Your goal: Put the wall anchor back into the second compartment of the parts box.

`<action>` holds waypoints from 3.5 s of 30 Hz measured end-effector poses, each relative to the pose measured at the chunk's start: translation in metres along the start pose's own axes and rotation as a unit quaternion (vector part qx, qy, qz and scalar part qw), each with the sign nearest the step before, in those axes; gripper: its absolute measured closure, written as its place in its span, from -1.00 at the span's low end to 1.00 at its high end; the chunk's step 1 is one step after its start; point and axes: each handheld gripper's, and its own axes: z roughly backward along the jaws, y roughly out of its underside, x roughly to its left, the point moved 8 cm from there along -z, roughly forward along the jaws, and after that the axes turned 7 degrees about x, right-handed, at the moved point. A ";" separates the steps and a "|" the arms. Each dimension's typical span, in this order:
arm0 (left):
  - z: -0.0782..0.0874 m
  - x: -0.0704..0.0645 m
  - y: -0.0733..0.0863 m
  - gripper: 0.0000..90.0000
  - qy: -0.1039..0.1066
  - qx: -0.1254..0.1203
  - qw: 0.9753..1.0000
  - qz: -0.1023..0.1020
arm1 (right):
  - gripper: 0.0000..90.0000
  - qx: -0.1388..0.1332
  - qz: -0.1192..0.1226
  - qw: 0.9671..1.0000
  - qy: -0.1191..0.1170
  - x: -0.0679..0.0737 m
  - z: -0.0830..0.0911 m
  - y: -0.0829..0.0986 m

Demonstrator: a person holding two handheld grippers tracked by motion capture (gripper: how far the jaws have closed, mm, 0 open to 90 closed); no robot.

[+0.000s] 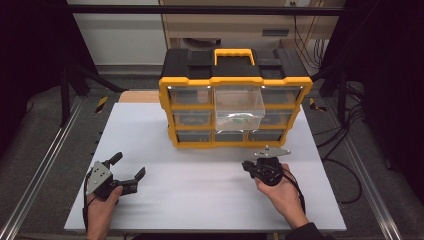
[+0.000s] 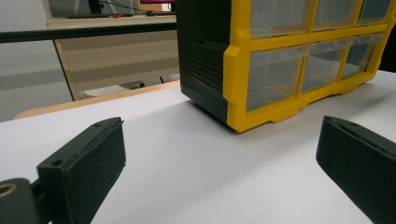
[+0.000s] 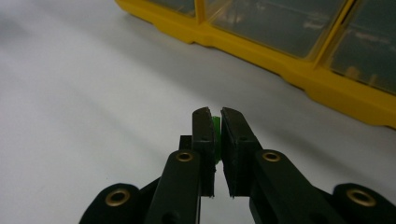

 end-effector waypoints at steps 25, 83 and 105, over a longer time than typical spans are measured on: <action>-0.001 -0.001 0.001 -0.97 0.000 0.001 1.000 -0.001 | 0.87 -0.091 0.021 0.995 0.039 -0.022 0.090 -0.051; 0.000 0.000 0.000 -0.98 -0.001 0.000 1.000 0.000 | 0.87 -0.171 0.072 0.978 0.090 -0.019 0.180 -0.151; 0.000 0.000 0.000 -0.98 -0.001 0.000 1.000 0.001 | 0.87 -0.190 0.075 0.975 0.090 -0.010 0.184 -0.174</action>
